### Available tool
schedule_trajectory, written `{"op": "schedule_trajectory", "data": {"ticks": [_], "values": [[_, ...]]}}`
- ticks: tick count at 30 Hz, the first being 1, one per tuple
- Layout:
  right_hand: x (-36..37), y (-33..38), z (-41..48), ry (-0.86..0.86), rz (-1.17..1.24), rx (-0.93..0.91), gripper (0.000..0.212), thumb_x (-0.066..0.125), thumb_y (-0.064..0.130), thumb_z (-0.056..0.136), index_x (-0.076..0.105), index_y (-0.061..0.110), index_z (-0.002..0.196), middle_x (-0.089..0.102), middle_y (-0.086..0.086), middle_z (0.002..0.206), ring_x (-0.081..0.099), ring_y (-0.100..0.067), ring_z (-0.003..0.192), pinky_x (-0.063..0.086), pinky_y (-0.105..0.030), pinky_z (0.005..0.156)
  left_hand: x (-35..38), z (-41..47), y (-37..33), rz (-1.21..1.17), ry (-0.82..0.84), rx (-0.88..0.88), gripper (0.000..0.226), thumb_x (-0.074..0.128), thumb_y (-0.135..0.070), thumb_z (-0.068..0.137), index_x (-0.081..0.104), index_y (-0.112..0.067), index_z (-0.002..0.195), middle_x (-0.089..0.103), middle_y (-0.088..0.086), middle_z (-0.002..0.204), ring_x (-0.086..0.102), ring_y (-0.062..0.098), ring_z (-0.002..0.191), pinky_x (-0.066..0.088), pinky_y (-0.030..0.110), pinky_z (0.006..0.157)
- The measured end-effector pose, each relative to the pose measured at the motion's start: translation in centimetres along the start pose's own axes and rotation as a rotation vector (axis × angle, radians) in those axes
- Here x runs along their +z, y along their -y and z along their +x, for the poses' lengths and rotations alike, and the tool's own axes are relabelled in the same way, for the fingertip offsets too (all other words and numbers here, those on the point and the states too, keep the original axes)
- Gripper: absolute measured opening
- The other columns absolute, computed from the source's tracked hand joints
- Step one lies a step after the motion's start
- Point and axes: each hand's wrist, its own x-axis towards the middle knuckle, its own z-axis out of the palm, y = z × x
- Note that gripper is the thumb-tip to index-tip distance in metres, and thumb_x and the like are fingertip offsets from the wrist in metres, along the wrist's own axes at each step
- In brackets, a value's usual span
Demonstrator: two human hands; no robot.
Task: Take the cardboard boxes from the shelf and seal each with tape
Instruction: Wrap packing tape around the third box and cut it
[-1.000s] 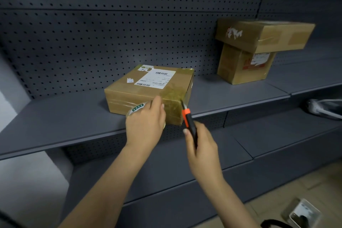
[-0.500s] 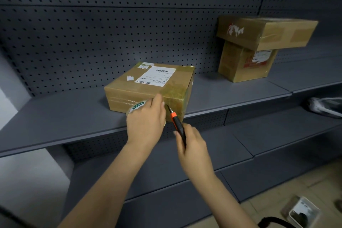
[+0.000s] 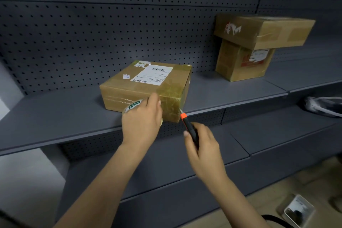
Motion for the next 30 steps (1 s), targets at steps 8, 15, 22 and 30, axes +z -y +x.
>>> {"op": "schedule_trajectory", "data": {"ticks": [8, 15, 22, 30], "values": [[-1.6, -0.3, 5.3, -0.114, 0.028, 0.030, 0.024, 0.037, 0.023, 0.097, 0.052, 0.016, 0.115, 0.051, 0.004, 0.099, 0.045, -0.012, 0.092, 0.033, -0.022, 0.074, 0.1, 0.1, -0.4, 0.003, -0.012, -0.009, 0.015, 0.051, -0.021, 0.095, 0.054, -0.013, 0.083, 0.052, -0.003, 0.054, 0.031, 0.014, 0.042, 0.021, 0.021, 0.044], [-0.9, -4.5, 13.7, -0.144, -0.338, 0.186, 0.036, 0.048, 0.028, 0.100, 0.050, -0.002, 0.120, 0.053, -0.021, 0.114, 0.048, -0.037, 0.107, 0.041, -0.044, 0.088, 0.0, 0.2, -0.7, 0.036, -0.029, -0.017, 0.015, 0.052, -0.020, 0.094, 0.054, -0.014, 0.080, 0.051, -0.005, 0.054, 0.029, 0.013, 0.045, 0.022, 0.022, 0.047], [1.5, -6.7, 17.1, 0.046, -0.572, 0.210, 0.042, 0.053, 0.035, 0.099, 0.051, -0.001, 0.120, 0.058, -0.020, 0.120, 0.048, -0.036, 0.114, 0.041, -0.040, 0.092, 0.2, 0.2, -0.9, 0.064, -0.007, -0.051, 0.017, 0.052, -0.021, 0.094, 0.056, -0.014, 0.078, 0.051, -0.005, 0.054, 0.043, 0.018, 0.040, 0.023, 0.023, 0.046], [0.6, -5.6, 16.0, -0.146, -0.289, -0.012, 0.029, 0.051, 0.024, 0.099, 0.060, 0.003, 0.116, 0.059, -0.015, 0.117, 0.048, -0.032, 0.110, 0.038, -0.040, 0.092, 0.2, 0.1, -1.1, 0.073, 0.014, -0.083, 0.021, 0.046, -0.025, 0.096, 0.055, -0.014, 0.079, 0.047, -0.006, 0.053, 0.040, 0.016, 0.038, 0.018, 0.020, 0.045]]}}
